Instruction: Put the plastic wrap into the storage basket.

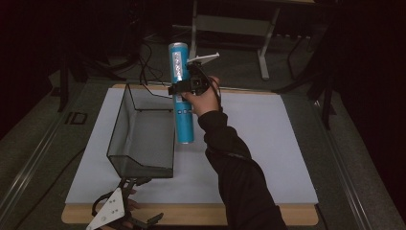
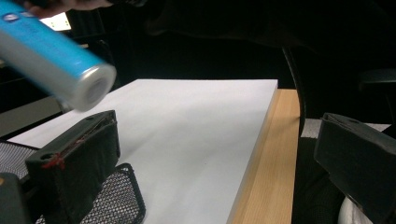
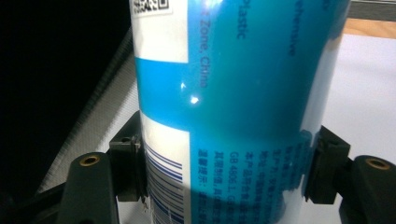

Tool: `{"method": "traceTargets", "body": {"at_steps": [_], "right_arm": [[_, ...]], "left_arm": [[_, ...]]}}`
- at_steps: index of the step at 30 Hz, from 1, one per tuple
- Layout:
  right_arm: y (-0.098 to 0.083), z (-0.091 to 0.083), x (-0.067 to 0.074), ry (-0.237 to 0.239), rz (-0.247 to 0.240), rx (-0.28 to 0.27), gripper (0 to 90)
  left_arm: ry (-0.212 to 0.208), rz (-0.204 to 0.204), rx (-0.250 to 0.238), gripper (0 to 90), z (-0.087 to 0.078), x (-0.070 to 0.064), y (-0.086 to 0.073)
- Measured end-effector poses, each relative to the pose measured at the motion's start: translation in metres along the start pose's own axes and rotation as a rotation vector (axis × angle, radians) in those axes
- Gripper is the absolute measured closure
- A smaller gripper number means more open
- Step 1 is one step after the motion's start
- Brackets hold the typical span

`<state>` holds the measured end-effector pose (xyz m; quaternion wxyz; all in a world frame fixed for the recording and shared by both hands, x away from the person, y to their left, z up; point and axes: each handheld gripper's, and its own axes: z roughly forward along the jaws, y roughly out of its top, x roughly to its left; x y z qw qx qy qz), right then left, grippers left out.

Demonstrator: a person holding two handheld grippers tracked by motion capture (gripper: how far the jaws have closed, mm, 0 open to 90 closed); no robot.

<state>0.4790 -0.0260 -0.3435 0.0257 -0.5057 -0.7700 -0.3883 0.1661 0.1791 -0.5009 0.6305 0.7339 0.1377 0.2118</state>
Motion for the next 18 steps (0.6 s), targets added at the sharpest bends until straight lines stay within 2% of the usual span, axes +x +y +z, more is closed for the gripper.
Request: {"method": "traceTargets", "body": {"at_steps": [3,4,6,8,12,15,18], "right_arm": [[-0.002,0.010,0.008,-0.005,-0.007,-0.047,31.8],[-0.002,0.010,0.008,-0.005,-0.007,-0.047,31.8],[-0.005,0.021,0.014,0.017,0.017,-0.069,31.8],[-0.006,0.029,0.016,0.045,0.037,-0.067,31.8],[-0.009,0.039,0.017,0.057,0.050,-0.062,31.8],[-0.019,0.059,0.014,0.073,0.094,-0.054,31.8],[-0.023,0.065,0.012,0.077,0.100,-0.049,31.8]], "left_arm": [[0.000,0.002,0.011,0.7,0.000,0.000,-0.001],[0.000,0.002,0.011,0.7,0.000,0.000,-0.001],[-0.001,0.000,0.007,0.7,0.000,0.001,0.000],[0.003,0.002,0.002,0.7,-0.001,0.002,0.000],[0.006,-0.001,-0.001,0.7,-0.002,0.002,0.000],[0.004,0.001,-0.002,0.7,-0.002,0.002,0.000],[0.001,0.002,-0.002,0.7,-0.002,0.002,0.000]]}}
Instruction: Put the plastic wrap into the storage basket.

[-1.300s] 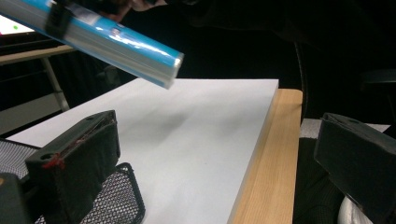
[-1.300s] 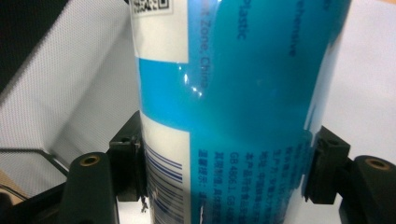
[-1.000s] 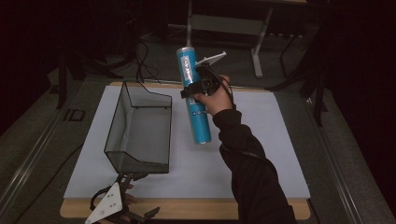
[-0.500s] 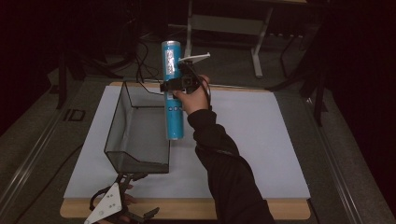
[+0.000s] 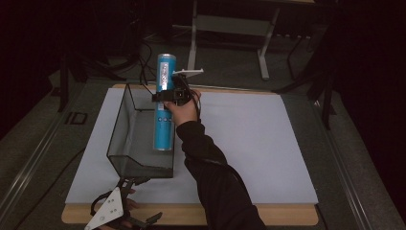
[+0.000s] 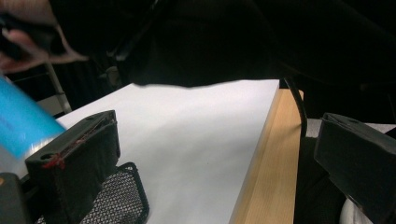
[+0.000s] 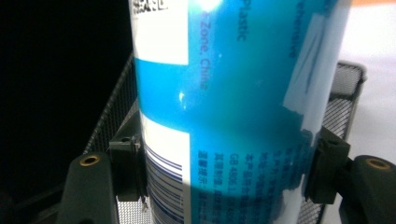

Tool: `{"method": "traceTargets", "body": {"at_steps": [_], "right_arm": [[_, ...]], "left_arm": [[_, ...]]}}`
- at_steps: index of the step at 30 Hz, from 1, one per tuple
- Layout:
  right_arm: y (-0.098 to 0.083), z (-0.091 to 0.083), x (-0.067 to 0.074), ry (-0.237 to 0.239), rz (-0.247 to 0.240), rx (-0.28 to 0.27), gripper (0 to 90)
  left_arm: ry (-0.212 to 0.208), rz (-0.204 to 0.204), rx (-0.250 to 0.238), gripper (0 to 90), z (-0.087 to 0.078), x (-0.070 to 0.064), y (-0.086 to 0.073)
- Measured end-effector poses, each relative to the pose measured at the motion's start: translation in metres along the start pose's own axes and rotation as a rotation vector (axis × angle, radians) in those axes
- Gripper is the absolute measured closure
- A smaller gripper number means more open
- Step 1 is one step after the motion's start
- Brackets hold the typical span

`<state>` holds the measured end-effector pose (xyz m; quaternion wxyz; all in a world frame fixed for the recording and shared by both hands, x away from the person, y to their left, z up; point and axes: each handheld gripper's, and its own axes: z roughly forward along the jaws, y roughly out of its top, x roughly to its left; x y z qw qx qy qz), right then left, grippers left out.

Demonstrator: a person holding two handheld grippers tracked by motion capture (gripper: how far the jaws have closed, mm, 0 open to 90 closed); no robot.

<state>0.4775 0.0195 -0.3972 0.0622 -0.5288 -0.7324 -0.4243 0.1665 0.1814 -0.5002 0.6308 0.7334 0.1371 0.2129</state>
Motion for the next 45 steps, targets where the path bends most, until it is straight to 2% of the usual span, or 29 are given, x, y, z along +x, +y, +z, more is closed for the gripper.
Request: {"method": "traceTargets", "body": {"at_steps": [2,5,10,17,20,23,26,28,35,40,45], "right_arm": [[-0.009,0.011,-0.004,-0.014,0.014,0.005,31.8],[-0.016,0.019,-0.010,-0.018,0.050,0.020,31.9],[-0.029,0.030,-0.016,-0.043,0.073,0.061,31.8],[-0.047,0.041,-0.017,-0.056,0.101,0.105,31.8],[-0.050,0.042,-0.015,-0.065,0.090,0.105,31.8],[-0.054,0.042,-0.010,-0.094,0.049,0.095,31.7],[-0.060,0.045,-0.009,-0.111,0.039,0.091,31.7],[-0.064,0.047,-0.011,-0.122,0.046,0.065,31.6],[-0.069,0.055,-0.015,-0.148,0.068,0.058,31.1],[-0.071,0.056,-0.013,-0.161,0.048,0.047,30.6],[-0.072,0.057,-0.006,-0.220,-0.053,0.053,27.7]], "left_arm": [[-0.001,0.000,-0.001,0.7,0.000,0.000,0.000],[-0.001,0.000,-0.002,0.7,0.000,0.000,0.000],[-0.004,0.001,-0.001,0.7,0.001,0.000,0.000],[-0.005,0.002,-0.004,0.7,0.000,0.000,0.000],[-0.006,0.000,-0.006,0.7,0.000,0.000,0.000],[-0.008,0.000,-0.003,0.7,0.001,0.000,0.000],[-0.009,0.000,-0.002,0.7,0.001,0.000,0.000],[-0.009,-0.001,-0.001,0.7,0.001,0.000,0.000],[-0.010,0.001,-0.002,0.7,0.000,0.000,0.000],[-0.011,0.001,0.000,0.7,0.001,0.000,0.000],[-0.013,0.003,0.001,0.7,0.001,-0.001,0.000]]}}
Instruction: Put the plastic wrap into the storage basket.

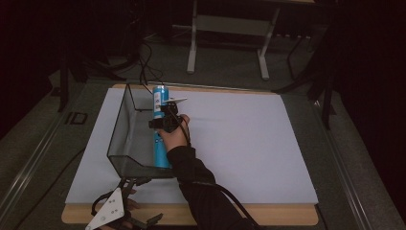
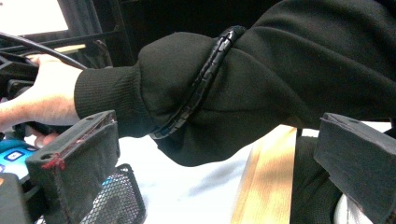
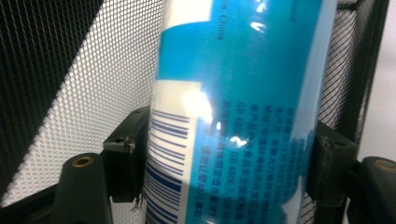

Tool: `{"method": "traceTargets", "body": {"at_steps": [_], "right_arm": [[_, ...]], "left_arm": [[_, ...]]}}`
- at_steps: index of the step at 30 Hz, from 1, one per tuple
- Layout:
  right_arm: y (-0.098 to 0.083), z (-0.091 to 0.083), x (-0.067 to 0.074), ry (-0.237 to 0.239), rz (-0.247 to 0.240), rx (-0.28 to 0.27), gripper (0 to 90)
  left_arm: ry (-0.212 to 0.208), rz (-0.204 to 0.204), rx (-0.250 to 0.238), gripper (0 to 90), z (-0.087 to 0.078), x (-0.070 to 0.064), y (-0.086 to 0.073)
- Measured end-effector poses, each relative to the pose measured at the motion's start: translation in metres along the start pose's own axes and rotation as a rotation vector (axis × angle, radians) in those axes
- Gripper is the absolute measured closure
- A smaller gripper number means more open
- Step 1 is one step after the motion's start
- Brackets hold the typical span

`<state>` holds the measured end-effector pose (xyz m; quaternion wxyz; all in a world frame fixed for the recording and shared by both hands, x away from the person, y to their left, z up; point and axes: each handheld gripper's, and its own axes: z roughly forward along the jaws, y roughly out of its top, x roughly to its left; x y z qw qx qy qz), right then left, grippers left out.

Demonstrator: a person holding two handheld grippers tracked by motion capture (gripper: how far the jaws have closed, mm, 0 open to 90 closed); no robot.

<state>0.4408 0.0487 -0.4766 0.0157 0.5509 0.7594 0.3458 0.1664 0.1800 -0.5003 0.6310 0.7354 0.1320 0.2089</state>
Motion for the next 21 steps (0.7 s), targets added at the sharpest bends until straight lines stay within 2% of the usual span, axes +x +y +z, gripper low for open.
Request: {"method": "traceTargets", "body": {"at_steps": [2,3,7,11,12,13,15,17,21], "right_arm": [[0.000,-0.001,0.003,-0.032,-0.031,-0.006,26.6],[0.000,-0.001,0.003,-0.036,-0.048,0.000,26.2],[0.001,-0.007,0.004,-0.061,-0.095,-0.041,23.1],[0.003,-0.017,0.004,-0.041,-0.113,-0.067,19.5],[0.006,-0.025,0.003,-0.051,-0.160,-0.086,17.6],[0.006,-0.027,0.002,-0.046,-0.181,-0.088,17.5],[0.009,-0.033,0.000,-0.004,-0.219,-0.073,14.1],[0.010,-0.042,-0.001,0.013,-0.258,-0.090,13.9],[0.012,-0.054,-0.003,0.028,-0.275,-0.089,13.8]], "left_arm": [[-0.001,-0.001,0.001,0.7,0.000,0.000,0.000],[-0.001,-0.001,0.001,0.7,0.000,0.000,0.000],[-0.003,-0.002,0.002,0.7,0.000,0.000,0.000],[-0.001,-0.002,0.001,0.7,0.000,0.000,0.000],[-0.001,-0.003,0.002,0.7,0.000,0.000,0.000],[-0.001,-0.002,0.003,0.7,0.000,0.000,-0.001],[-0.002,-0.003,0.005,0.7,0.001,0.000,-0.001],[-0.001,-0.002,0.007,0.7,0.001,0.000,-0.001],[0.000,-0.002,0.008,0.7,0.002,0.000,-0.001]]}}
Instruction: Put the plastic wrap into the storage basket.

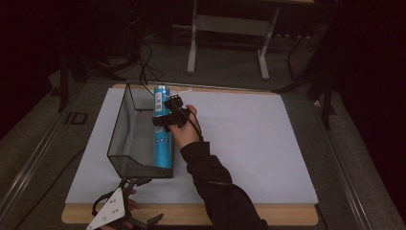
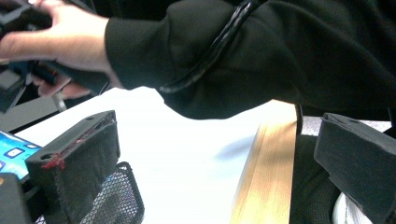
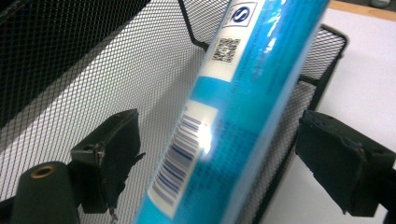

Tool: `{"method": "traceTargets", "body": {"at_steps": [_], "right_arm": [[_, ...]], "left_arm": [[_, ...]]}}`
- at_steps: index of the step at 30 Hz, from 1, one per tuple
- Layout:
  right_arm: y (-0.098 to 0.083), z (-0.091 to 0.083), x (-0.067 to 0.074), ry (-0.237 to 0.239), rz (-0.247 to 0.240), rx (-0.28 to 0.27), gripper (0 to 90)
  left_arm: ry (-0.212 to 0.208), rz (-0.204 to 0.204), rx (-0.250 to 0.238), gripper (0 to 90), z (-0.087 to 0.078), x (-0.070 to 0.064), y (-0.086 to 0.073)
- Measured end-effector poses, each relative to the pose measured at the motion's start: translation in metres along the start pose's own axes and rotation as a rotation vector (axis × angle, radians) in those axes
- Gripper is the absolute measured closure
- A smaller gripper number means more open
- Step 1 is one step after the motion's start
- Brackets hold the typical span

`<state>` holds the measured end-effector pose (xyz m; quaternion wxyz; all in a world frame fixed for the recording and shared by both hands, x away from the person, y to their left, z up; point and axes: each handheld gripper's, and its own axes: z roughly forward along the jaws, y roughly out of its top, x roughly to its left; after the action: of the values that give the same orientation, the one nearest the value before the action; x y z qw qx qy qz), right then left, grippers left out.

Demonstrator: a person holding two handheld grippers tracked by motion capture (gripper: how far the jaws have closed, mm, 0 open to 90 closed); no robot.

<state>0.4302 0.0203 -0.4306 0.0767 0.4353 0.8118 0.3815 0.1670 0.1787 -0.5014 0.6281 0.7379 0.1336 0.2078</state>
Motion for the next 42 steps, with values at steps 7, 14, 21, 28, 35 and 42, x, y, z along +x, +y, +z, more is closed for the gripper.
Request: {"method": "traceTargets", "body": {"at_steps": [7,14,21,28,35,42], "right_arm": [[-0.009,-0.029,-0.014,0.018,-0.055,-0.015,13.9],[-0.024,-0.049,-0.028,0.022,-0.075,-0.026,14.0],[-0.045,-0.073,-0.046,0.008,-0.080,-0.052,13.9],[-0.066,-0.091,-0.063,-0.020,-0.089,-0.048,14.0],[-0.091,-0.106,-0.076,-0.008,-0.087,-0.066,15.5],[-0.106,-0.118,-0.081,-0.007,-0.101,-0.067,15.0]], "left_arm": [[0.003,-0.001,0.005,0.7,0.001,0.000,0.000],[0.001,0.000,0.010,0.7,0.003,0.000,-0.001],[-0.001,-0.002,0.014,0.7,0.005,0.000,-0.001],[-0.002,-0.005,0.017,0.7,0.007,0.000,-0.002],[-0.002,-0.004,0.017,0.7,0.007,0.000,-0.002],[-0.003,-0.005,0.019,0.7,0.008,-0.001,-0.002]]}}
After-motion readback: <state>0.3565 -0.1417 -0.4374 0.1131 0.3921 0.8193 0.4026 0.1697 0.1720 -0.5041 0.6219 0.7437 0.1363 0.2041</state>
